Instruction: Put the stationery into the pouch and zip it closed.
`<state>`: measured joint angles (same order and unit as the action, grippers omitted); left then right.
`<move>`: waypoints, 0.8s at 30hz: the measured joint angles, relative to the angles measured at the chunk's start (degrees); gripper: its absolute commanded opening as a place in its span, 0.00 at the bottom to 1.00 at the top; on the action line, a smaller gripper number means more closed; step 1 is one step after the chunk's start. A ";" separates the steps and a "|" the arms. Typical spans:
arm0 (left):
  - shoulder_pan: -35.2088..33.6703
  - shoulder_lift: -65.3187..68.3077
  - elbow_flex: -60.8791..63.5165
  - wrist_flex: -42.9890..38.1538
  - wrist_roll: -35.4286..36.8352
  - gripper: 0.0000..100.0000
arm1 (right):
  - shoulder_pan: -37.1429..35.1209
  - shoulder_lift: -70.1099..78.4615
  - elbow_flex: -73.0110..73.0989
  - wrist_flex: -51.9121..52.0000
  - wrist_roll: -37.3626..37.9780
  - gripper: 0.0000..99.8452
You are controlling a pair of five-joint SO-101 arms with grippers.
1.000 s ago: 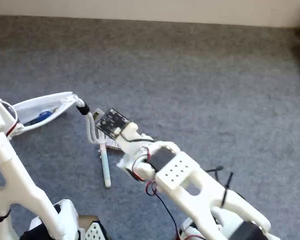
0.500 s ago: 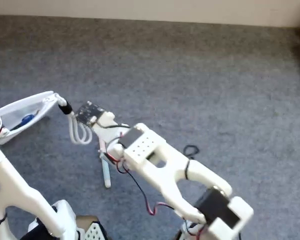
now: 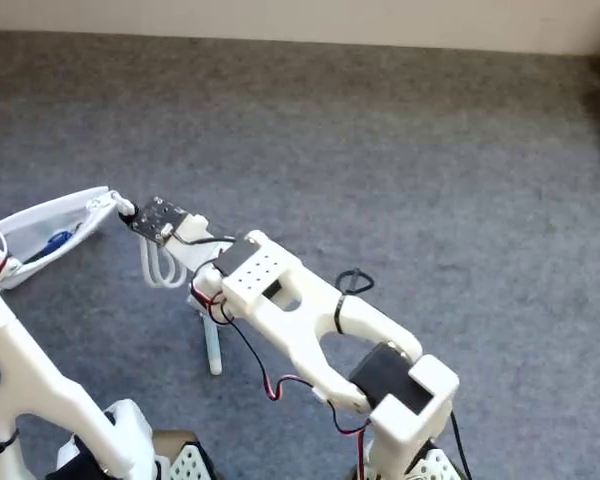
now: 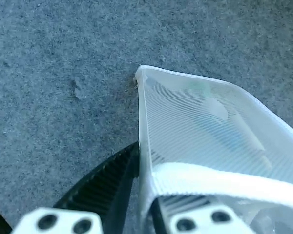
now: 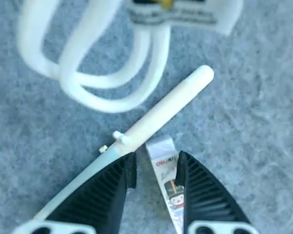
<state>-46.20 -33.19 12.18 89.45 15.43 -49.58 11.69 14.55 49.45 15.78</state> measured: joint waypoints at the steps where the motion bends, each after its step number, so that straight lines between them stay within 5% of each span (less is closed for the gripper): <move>1: 0.00 -0.09 0.26 -0.35 0.00 0.01 | 0.00 0.79 -0.53 0.00 0.18 0.14; 16: 0.00 -0.26 0.35 -1.14 0.00 0.01 | 2.99 6.42 -1.93 -0.62 5.10 0.13; 24: 0.00 -0.26 0.35 -1.14 0.00 0.01 | 5.01 6.42 -1.93 -0.62 5.71 0.01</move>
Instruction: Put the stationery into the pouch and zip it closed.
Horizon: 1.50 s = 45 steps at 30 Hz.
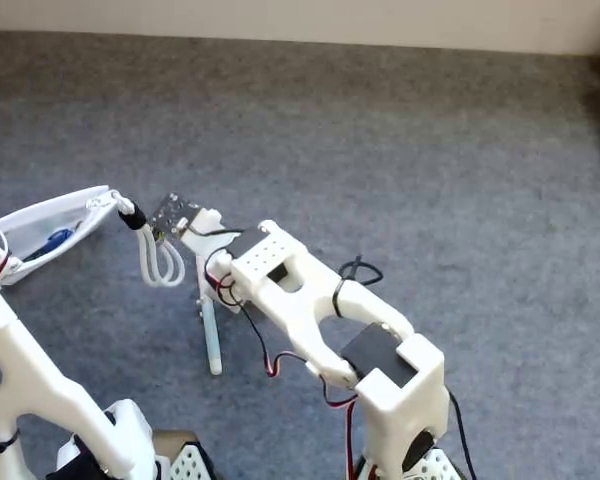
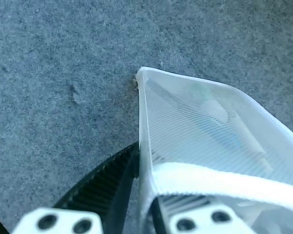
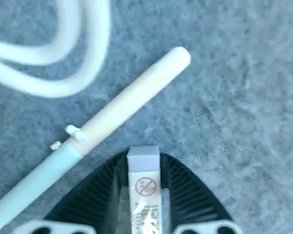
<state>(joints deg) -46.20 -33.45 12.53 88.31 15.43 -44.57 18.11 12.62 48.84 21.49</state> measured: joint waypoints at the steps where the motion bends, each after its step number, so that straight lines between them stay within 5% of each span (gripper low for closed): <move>1: 0.00 0.00 0.00 0.00 0.00 0.01 | 0.26 0.00 0.00 0.00 0.00 0.01; 13: 5.54 0.00 0.09 0.00 -0.09 0.01 | 4.92 0.00 0.00 0.26 -0.26 0.01; 34: 28.04 0.00 0.09 0.00 -0.09 0.01 | 16.79 -9.05 0.18 0.53 -18.90 0.01; 45: 29.80 0.00 0.09 0.00 -0.09 0.01 | 17.76 -23.03 4.66 0.62 -19.96 0.01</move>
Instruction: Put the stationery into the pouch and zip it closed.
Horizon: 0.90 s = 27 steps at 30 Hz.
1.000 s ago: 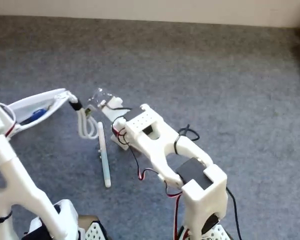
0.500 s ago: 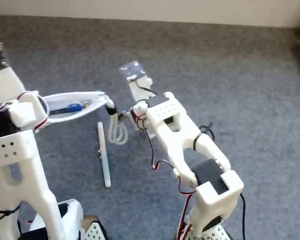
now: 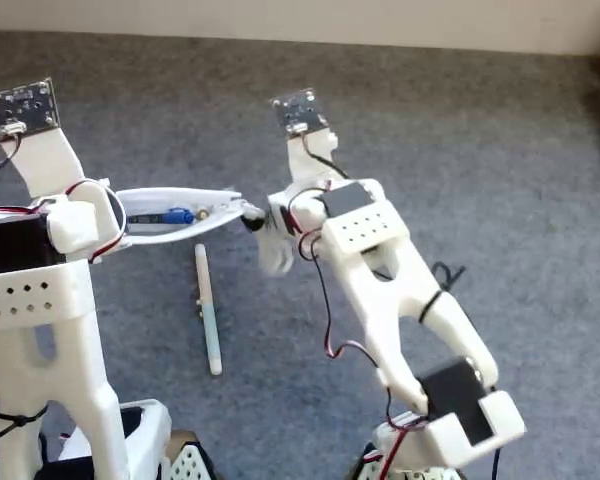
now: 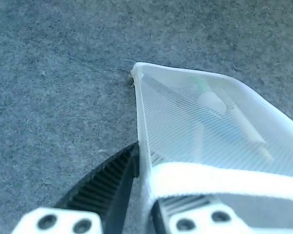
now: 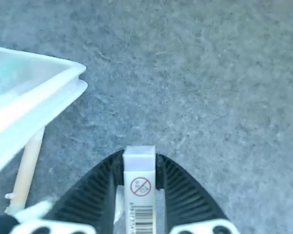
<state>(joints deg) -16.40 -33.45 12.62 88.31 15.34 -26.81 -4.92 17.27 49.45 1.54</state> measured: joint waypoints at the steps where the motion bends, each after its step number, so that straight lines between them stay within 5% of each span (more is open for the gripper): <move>1: 0.00 0.00 0.00 0.00 0.00 0.01 | 0.00 -0.97 0.62 -0.18 0.00 0.01; 27: 0.00 0.00 0.00 0.00 0.00 0.01 | -4.48 -42.11 33.93 -24.35 0.00 0.01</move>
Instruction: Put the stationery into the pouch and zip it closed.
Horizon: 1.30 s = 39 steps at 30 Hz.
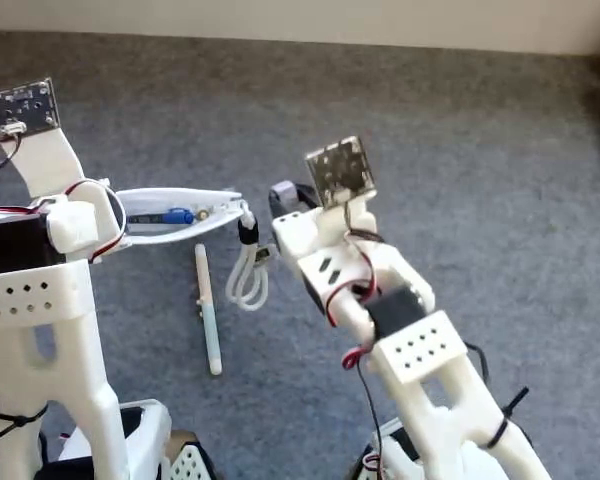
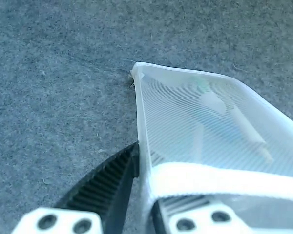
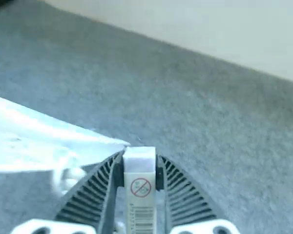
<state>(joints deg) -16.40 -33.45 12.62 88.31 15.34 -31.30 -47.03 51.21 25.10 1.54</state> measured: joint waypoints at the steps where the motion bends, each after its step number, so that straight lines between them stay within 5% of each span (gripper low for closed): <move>1: 0.00 0.00 0.00 0.00 0.00 0.01 | -0.70 -1.49 0.70 -0.79 0.00 0.01; 20: 0.00 0.00 0.00 0.00 0.00 0.01 | -15.82 -16.00 9.41 -26.90 0.00 0.01; 39: 0.18 0.00 0.00 0.00 0.00 0.01 | -18.11 -15.47 9.41 -39.91 0.00 0.01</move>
<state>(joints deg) -16.22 -33.45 12.62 88.31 15.34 -49.41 -62.51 60.62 -14.81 1.54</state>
